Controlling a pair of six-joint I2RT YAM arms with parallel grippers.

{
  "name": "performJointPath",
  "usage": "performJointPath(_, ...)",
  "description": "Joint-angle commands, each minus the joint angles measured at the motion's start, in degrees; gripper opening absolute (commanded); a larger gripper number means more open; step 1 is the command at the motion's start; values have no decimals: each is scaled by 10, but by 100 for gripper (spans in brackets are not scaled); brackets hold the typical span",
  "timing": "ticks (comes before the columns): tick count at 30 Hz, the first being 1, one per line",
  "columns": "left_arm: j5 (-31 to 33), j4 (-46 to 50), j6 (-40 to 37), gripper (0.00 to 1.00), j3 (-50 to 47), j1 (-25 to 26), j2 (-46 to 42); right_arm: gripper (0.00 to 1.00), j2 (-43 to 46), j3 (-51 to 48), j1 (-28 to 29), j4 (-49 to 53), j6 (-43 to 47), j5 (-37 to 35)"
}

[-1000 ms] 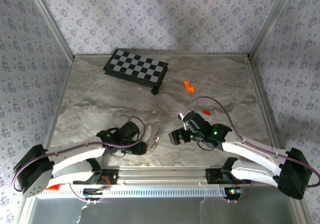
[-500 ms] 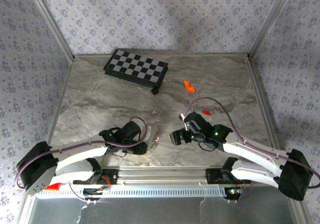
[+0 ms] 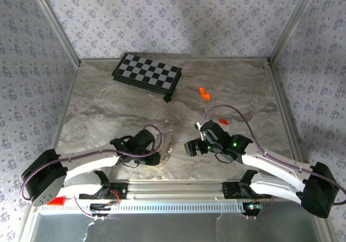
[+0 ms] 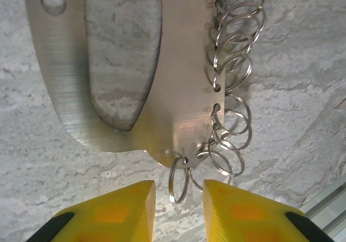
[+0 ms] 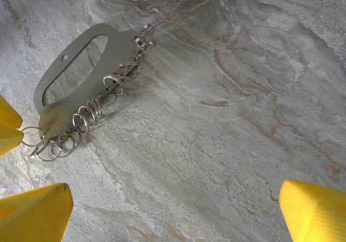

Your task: Put the keys on the keyring

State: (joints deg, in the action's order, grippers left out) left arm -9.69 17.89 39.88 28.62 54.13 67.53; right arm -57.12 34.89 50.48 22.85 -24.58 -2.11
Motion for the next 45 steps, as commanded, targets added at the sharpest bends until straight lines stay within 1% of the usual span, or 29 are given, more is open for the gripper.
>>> performJointPath(1, -10, -4, -11, 28, 20, 5, 11, 100, 8, -4, -5, 5, 9, -1)
performJointPath(11, -9, -3, -13, 28, 24, 5, 24, 100, 18, -11, -8, -2, 10, -3)
performJointPath(20, -8, 0, -11, 24, 29, 6, 35, 100, 42, -10, -11, 5, 7, -15)
performJointPath(27, -7, -2, -12, 22, 36, 8, 48, 100, 56, -12, -18, 14, 8, -1)
performJointPath(34, -6, -3, -6, 20, 36, 11, 53, 100, 67, -11, -23, 18, 13, -3)
performJointPath(41, -1, -12, 2, 15, 32, 12, 52, 100, 88, -11, -27, 26, 19, -5)
performJointPath(45, -3, -8, 1, 11, 38, 15, 51, 100, 110, -5, -32, 43, 26, -22)
